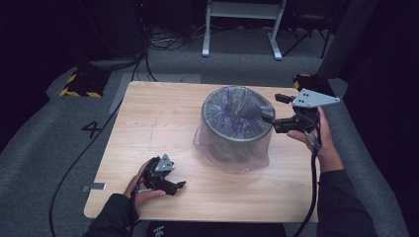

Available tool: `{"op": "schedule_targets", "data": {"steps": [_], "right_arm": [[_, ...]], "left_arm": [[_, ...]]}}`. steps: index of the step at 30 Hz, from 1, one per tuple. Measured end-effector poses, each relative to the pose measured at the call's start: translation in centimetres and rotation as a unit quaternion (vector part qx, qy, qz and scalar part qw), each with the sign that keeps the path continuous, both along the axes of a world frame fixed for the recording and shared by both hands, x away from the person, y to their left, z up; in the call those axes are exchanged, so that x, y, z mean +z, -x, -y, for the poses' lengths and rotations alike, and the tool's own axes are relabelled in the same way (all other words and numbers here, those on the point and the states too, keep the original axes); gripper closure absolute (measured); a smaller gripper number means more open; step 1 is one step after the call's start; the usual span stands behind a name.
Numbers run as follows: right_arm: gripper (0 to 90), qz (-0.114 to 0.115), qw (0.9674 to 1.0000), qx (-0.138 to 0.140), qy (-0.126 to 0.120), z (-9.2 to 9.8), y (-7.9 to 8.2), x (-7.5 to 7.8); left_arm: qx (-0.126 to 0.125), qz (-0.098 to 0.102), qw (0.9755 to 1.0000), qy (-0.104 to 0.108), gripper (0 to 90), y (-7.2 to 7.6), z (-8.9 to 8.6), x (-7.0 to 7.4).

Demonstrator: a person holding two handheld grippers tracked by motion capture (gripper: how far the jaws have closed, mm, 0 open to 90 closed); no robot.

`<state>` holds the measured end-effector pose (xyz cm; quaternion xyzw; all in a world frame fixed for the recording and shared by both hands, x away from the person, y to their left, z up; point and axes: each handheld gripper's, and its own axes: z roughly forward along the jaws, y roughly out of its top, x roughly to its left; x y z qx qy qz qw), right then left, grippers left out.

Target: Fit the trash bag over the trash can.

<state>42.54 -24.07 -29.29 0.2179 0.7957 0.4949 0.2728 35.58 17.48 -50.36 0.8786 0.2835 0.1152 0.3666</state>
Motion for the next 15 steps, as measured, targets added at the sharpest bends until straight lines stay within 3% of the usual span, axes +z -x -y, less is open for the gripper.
{"op": "schedule_targets", "data": {"steps": [10, 15], "right_arm": [[21.1, -0.026, 0.9992, 0.009, 0.031, -3.3, -1.7, -0.5], [21.0, -0.05, 0.9976, 0.008, 0.046, -4.8, -2.8, -1.2]], "left_arm": [[0.0, 0.0, 1.0, 0.0, 14.2, 0.0, 0.0, 0.0], [0.0, 0.0, 1.0, 0.0, 14.2, 0.0, 0.0, 0.0]]}}
